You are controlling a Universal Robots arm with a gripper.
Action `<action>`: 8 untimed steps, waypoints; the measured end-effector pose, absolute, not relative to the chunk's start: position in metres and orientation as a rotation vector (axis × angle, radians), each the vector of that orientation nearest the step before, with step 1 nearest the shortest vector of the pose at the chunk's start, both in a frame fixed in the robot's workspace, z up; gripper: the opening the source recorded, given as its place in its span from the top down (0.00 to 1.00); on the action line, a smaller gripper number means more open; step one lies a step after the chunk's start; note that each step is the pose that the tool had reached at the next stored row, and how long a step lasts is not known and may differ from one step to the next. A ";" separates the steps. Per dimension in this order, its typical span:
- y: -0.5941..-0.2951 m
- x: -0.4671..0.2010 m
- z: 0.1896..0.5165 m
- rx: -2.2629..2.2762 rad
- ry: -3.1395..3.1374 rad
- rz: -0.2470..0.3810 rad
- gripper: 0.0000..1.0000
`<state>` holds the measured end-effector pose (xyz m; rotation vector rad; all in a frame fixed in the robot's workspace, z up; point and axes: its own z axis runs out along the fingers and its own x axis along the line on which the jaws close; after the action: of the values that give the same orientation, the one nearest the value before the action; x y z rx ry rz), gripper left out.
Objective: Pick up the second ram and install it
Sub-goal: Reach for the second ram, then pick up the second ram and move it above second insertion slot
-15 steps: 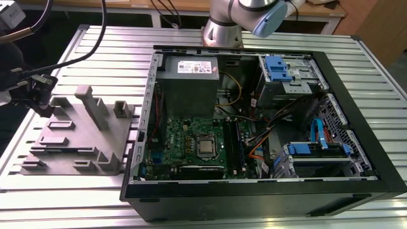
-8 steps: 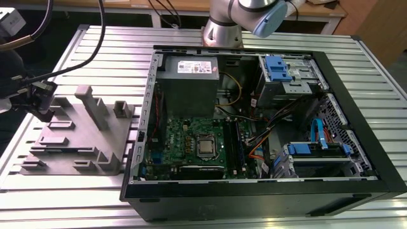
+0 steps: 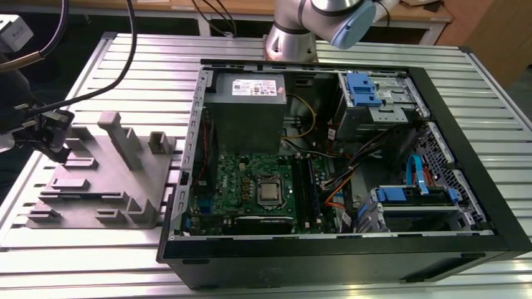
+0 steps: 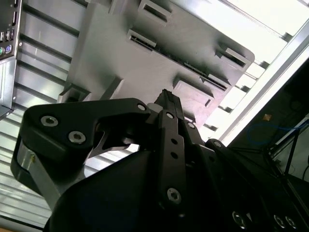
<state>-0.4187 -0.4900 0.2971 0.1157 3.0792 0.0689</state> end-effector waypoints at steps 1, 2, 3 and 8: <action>-0.490 -0.419 0.297 0.116 3.079 0.069 0.93; -0.490 -0.419 0.297 0.116 3.079 0.069 0.93; -0.490 -0.419 0.297 0.116 3.079 0.069 0.93; -0.490 -0.419 0.297 0.116 3.079 0.069 0.93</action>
<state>-0.4193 -0.4900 0.2969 0.1156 3.0792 0.0689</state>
